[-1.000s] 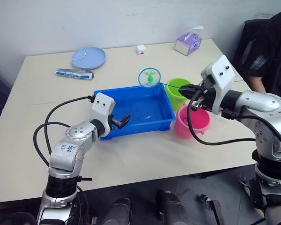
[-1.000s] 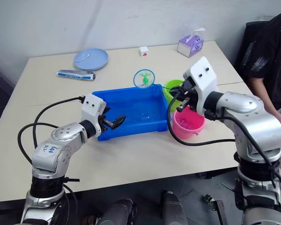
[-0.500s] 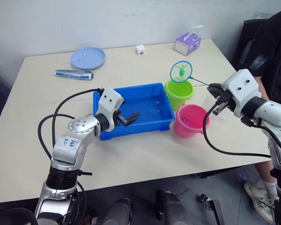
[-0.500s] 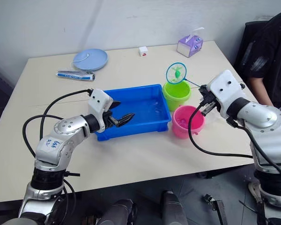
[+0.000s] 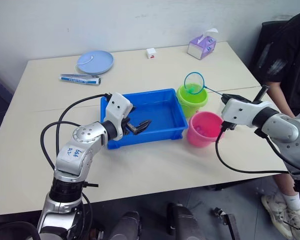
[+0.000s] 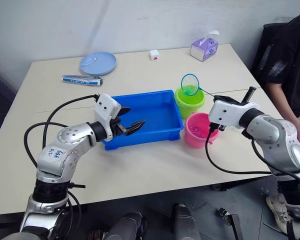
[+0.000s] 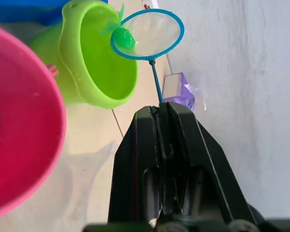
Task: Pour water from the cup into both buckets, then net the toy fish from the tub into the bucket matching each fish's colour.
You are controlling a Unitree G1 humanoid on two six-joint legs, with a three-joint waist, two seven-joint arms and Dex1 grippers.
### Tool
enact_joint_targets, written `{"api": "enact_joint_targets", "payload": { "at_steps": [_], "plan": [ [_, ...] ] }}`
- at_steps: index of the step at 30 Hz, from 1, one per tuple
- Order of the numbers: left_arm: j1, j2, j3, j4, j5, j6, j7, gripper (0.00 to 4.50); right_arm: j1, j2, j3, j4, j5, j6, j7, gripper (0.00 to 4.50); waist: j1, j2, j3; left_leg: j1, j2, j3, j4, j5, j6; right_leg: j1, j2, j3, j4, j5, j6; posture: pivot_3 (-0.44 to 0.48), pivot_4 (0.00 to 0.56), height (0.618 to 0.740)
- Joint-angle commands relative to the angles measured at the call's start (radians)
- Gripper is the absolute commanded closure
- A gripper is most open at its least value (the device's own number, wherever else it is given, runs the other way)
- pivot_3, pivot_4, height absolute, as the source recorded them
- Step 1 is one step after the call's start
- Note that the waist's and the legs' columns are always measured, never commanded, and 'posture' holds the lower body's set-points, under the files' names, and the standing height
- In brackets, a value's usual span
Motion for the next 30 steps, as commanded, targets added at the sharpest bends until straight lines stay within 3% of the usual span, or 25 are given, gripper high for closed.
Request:
{"api": "enact_joint_targets", "payload": {
  "at_steps": [1,10,21,24,30],
  "plan": [
    [0.000,0.006,0.015,-0.044,-0.011,-0.005,0.006,0.20,-0.018,-0.031,-0.013,0.023,-0.077,-0.072,-0.044,3.74,0.000,0.000,0.000,0.000,0.000,0.000,0.000,0.000,0.000,0.000,0.000,0.000,0.000,0.000,0.000,0.000,0.150,0.740],
    [-0.002,0.004,0.012,-0.051,-0.015,0.001,0.013,0.20,-0.009,-0.091,0.014,0.052,-0.264,-0.239,-0.139,3.74,0.000,0.000,0.000,0.000,0.000,0.000,0.000,0.000,0.000,0.000,0.000,0.000,0.000,0.000,0.000,0.000,0.150,0.740],
    [0.004,0.011,0.018,-0.043,-0.013,-0.006,0.008,0.20,-0.043,-0.075,-0.004,0.098,-0.282,-0.279,-0.159,3.74,-0.001,0.000,0.000,0.000,0.000,0.001,0.000,0.000,0.000,0.000,0.000,0.000,0.000,0.000,0.000,0.000,0.150,0.740],
    [0.015,0.018,0.024,-0.050,-0.014,-0.011,0.004,0.20,-0.063,-0.049,-0.017,0.094,-0.228,-0.268,-0.142,3.74,-0.001,0.000,0.000,0.001,0.000,0.001,0.000,0.000,0.000,0.000,0.001,0.000,0.000,0.000,0.000,0.000,0.150,0.740],
    [0.104,0.059,0.098,-0.153,-0.079,-0.037,-0.053,0.20,-0.173,0.043,-0.068,0.000,0.085,-0.212,0.010,3.74,-0.015,0.001,0.000,0.001,0.001,0.001,-0.001,0.000,0.000,0.000,0.001,0.000,0.000,0.000,0.000,0.000,0.150,0.740]
  ]
}}
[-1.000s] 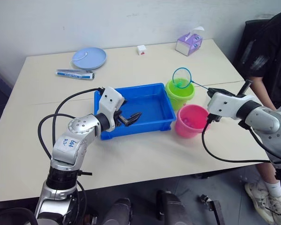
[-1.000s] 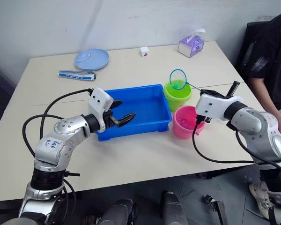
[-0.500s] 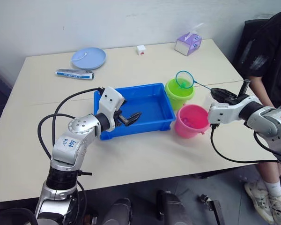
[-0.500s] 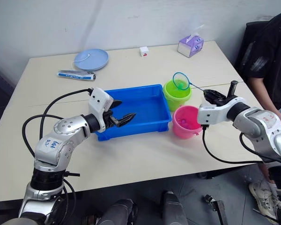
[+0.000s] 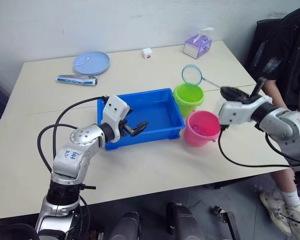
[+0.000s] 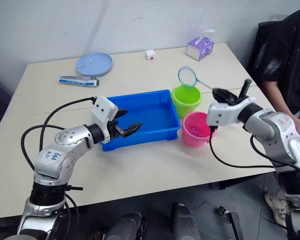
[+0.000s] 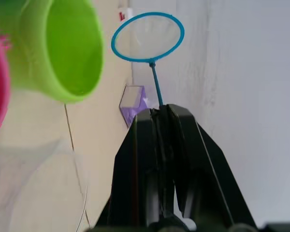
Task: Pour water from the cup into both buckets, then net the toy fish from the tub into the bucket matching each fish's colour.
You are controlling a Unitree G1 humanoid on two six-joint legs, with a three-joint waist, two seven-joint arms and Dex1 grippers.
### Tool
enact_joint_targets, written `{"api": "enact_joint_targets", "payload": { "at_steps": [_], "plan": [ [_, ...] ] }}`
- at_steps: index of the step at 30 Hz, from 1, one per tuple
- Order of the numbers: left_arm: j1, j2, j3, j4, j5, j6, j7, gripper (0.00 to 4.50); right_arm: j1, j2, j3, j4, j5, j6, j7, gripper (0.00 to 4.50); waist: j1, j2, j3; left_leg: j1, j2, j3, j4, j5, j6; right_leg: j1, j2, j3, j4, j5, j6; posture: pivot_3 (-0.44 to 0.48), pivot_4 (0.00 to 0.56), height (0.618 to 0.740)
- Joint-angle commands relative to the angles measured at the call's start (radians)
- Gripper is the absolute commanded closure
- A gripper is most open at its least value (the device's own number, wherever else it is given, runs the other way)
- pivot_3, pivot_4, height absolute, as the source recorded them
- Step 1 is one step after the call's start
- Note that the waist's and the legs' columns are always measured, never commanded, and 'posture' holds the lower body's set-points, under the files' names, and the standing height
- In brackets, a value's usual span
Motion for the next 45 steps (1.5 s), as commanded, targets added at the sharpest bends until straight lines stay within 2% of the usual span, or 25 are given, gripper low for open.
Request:
{"api": "enact_joint_targets", "payload": {
  "at_steps": [1,7,11,17,21,25,30,38,45],
  "plan": [
    [0.060,0.035,0.071,-0.127,-0.068,-0.039,-0.050,0.20,-0.041,0.031,-0.063,-0.127,0.216,0.010,0.097,3.74,-0.003,0.000,0.000,0.000,0.001,0.000,-0.001,0.000,0.000,0.000,0.000,0.001,0.000,0.000,0.000,0.000,0.150,0.740],
    [0.198,0.095,0.145,-0.180,-0.103,-0.146,-0.118,0.20,-0.006,0.044,-0.068,-0.235,0.417,0.095,0.256,3.74,0.002,0.000,0.000,0.000,0.000,-0.002,-0.001,0.000,0.000,0.002,-0.001,0.001,-0.001,0.000,0.000,0.000,0.150,0.740],
    [0.312,0.107,0.196,-0.235,-0.134,-0.180,-0.135,0.20,0.078,0.019,-0.077,-0.345,0.574,0.223,0.382,3.74,0.014,0.000,0.000,0.000,0.000,-0.002,0.000,0.000,0.000,0.002,-0.001,0.001,-0.002,0.000,0.000,0.000,0.150,0.740],
    [0.450,0.132,0.236,-0.298,-0.161,-0.215,-0.149,0.20,0.171,-0.017,-0.079,-0.449,0.685,0.320,0.497,3.74,0.016,0.000,0.000,0.000,0.000,-0.002,0.000,0.000,0.001,0.003,-0.001,0.001,-0.001,0.000,0.000,0.000,0.150,0.740],
    [0.493,0.120,0.231,-0.326,-0.168,-0.227,-0.128,0.20,0.247,-0.026,-0.078,-0.526,0.737,0.357,0.551,3.74,0.017,0.000,0.000,0.001,0.000,-0.002,0.000,0.000,0.001,0.003,-0.001,0.001,-0.001,0.000,0.000,0.000,0.150,0.740],
    [0.506,0.110,0.224,-0.361,-0.187,-0.216,-0.105,0.20,0.316,-0.037,-0.068,-0.566,0.748,0.360,0.596,3.74,0.018,0.000,0.000,0.001,0.000,-0.002,0.000,-0.001,0.001,0.004,-0.001,0.001,-0.001,0.000,0.000,0.000,0.150,0.740],
    [0.548,0.126,0.235,-0.391,-0.222,-0.202,-0.111,0.20,0.336,-0.024,-0.040,-0.556,0.734,0.351,0.626,3.74,0.015,0.000,0.000,0.001,0.000,-0.002,0.000,-0.001,0.001,0.004,-0.001,0.001,-0.002,0.000,0.000,0.000,0.150,0.740],
    [0.628,0.172,0.228,-0.430,-0.268,-0.210,-0.154,0.20,0.300,0.041,0.076,-0.498,0.689,0.327,0.654,3.74,0.015,0.000,0.000,0.001,0.000,-0.002,0.000,-0.001,0.001,0.004,-0.001,0.001,-0.002,0.000,-0.001,0.000,0.150,0.740],
    [0.663,0.246,0.203,-0.401,-0.231,-0.284,-0.239,0.20,0.200,0.131,0.166,-0.371,0.635,0.305,0.669,3.74,0.015,0.000,0.000,0.002,0.000,-0.002,0.000,-0.001,0.001,0.004,-0.001,0.001,-0.002,-0.001,-0.001,0.000,0.150,0.740]
  ]
}}
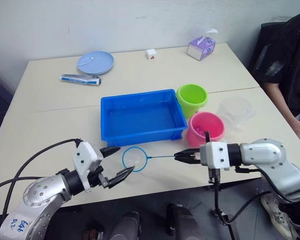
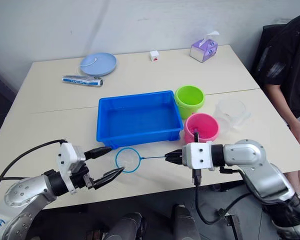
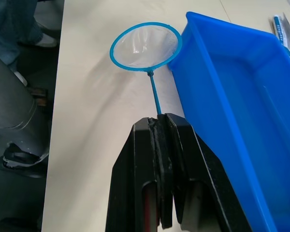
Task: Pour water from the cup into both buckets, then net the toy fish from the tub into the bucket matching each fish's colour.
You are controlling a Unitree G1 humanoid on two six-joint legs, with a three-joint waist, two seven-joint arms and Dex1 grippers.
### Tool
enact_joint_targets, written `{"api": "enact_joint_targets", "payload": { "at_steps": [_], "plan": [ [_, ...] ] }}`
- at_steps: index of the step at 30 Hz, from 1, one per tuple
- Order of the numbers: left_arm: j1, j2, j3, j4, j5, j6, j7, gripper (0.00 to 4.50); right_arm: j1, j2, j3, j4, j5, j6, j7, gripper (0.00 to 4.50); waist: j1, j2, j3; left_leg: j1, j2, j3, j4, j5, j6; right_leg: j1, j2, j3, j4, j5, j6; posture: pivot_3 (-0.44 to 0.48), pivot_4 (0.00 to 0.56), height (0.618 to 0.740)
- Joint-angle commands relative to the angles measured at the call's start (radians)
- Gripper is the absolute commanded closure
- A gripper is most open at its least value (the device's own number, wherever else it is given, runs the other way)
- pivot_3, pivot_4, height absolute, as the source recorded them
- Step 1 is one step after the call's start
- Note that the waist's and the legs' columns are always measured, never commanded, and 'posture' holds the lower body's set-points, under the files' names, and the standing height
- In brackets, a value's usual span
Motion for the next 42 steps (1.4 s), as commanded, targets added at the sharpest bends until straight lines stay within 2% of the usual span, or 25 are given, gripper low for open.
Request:
{"api": "enact_joint_targets", "payload": {
  "at_steps": [1,13,20,22,23,26,28,36,42],
  "plan": [
    [0.001,0.032,-0.006,-0.001,0.018,-0.062,-0.047,0.20,-0.051,0.034,0.021,0.037,-0.016,-0.027,0.011,3.74,0.000,0.000,0.000,0.000,0.000,0.000,0.000,0.000,0.000,0.000,0.000,0.000,0.000,0.000,0.000,0.000,0.150,0.740],
    [-0.059,0.082,-0.068,0.194,0.118,-0.255,-0.180,0.20,-0.111,0.136,0.117,0.182,-0.083,-0.102,0.049,3.74,-0.002,0.000,0.000,0.000,0.000,0.000,-0.002,0.000,0.000,-0.001,0.000,0.000,0.000,0.000,0.000,0.000,0.150,0.740],
    [-0.069,0.088,-0.106,0.248,0.152,-0.332,-0.224,0.20,-0.124,0.171,0.135,0.218,-0.103,-0.126,0.054,3.74,-0.003,0.000,0.000,0.000,0.000,0.000,-0.002,0.000,0.000,-0.001,0.000,0.000,-0.001,0.000,0.000,0.000,0.150,0.740],
    [-0.079,0.085,-0.115,0.263,0.160,-0.344,-0.230,0.13,-0.127,0.187,0.147,0.235,-0.113,-0.134,0.048,2.71,-0.003,0.000,0.000,0.000,0.000,0.000,-0.002,0.000,0.000,-0.001,0.000,0.000,-0.001,0.000,0.000,0.000,0.150,0.740],
    [-0.084,0.085,-0.119,0.269,0.162,-0.348,-0.231,0.13,-0.130,0.196,0.152,0.246,-0.119,-0.139,0.046,2.47,-0.003,0.000,0.000,0.000,0.000,0.000,-0.002,0.000,0.000,-0.001,0.000,0.000,0.000,0.000,0.000,0.000,0.150,0.740],
    [-0.093,0.084,-0.123,0.279,0.164,-0.353,-0.234,0.13,-0.141,0.222,0.158,0.279,-0.134,-0.155,0.043,1.13,-0.003,0.000,0.000,0.000,0.000,0.000,-0.002,0.000,0.000,-0.001,0.000,0.000,0.000,0.000,0.000,0.000,0.150,0.740],
    [-0.096,0.085,-0.122,0.281,0.164,-0.354,-0.235,0.13,-0.150,0.234,0.160,0.296,-0.145,-0.166,0.042,0.06,-0.003,0.000,0.000,0.000,0.000,0.000,-0.002,0.000,0.000,-0.001,0.000,0.000,0.000,0.000,0.000,0.000,0.150,0.740],
    [-0.091,0.082,-0.111,0.273,0.156,-0.345,-0.224,0.13,-0.185,0.242,0.146,0.335,-0.164,-0.214,0.042,0.02,-0.004,0.000,0.000,0.000,0.000,0.000,-0.002,0.000,0.000,-0.001,0.000,0.000,0.000,0.000,0.000,0.000,0.150,0.740],
    [-0.085,0.082,-0.112,0.274,0.159,-0.340,-0.217,0.13,-0.233,0.230,0.099,0.277,-0.129,-0.157,0.034,0.02,-0.003,0.000,0.000,0.000,0.000,0.000,-0.002,0.000,0.000,-0.001,0.000,0.000,0.000,0.000,0.000,0.000,0.150,0.740]
  ]
}}
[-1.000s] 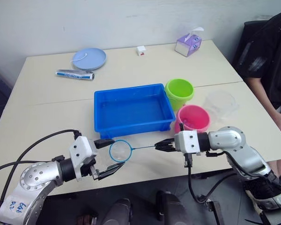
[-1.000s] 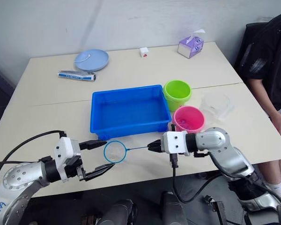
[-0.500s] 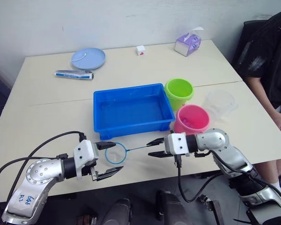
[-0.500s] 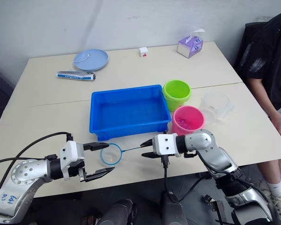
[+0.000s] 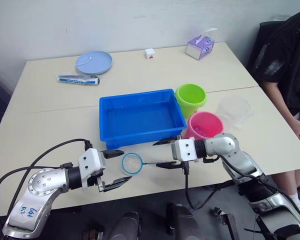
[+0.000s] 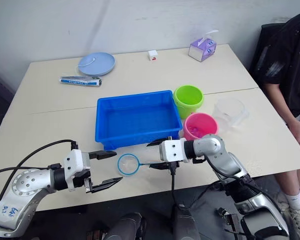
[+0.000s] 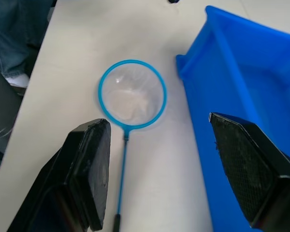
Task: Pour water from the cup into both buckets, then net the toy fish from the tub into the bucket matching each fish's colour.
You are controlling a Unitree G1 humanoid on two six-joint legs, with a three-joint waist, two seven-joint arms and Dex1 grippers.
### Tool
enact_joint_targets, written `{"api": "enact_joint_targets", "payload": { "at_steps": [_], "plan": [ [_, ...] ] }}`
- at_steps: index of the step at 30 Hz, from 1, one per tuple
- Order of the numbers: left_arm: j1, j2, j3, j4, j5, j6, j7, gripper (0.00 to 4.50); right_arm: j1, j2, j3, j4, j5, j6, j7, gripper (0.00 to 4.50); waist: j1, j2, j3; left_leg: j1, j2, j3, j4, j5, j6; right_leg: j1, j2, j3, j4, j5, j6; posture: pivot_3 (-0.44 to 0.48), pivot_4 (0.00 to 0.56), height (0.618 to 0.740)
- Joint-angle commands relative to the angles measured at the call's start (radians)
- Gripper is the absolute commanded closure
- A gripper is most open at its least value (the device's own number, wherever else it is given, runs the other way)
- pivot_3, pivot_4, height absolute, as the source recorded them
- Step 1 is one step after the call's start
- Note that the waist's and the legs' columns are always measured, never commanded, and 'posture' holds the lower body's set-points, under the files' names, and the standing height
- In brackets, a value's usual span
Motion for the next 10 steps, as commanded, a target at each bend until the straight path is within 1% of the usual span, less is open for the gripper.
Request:
{"api": "enact_joint_targets", "payload": {
  "at_steps": [1,10],
  "plan": [
    [0.004,0.000,0.007,-0.006,0.000,-0.005,0.007,0.13,-0.030,-0.004,-0.046,-0.079,0.042,0.042,-0.009,0.02,0.000,0.000,0.000,0.000,0.000,0.000,0.000,0.000,0.000,0.000,0.000,0.000,0.000,0.000,0.000,0.000,0.150,0.740],
    [-0.030,-0.007,-0.019,0.023,0.021,-0.003,0.021,0.13,-0.018,-0.004,-0.053,-0.155,0.046,0.099,-0.030,0.02,0.000,0.000,0.000,0.000,0.000,0.000,0.000,0.000,0.000,0.000,0.000,0.000,0.000,0.000,0.000,0.000,0.150,0.740]
  ]
}}
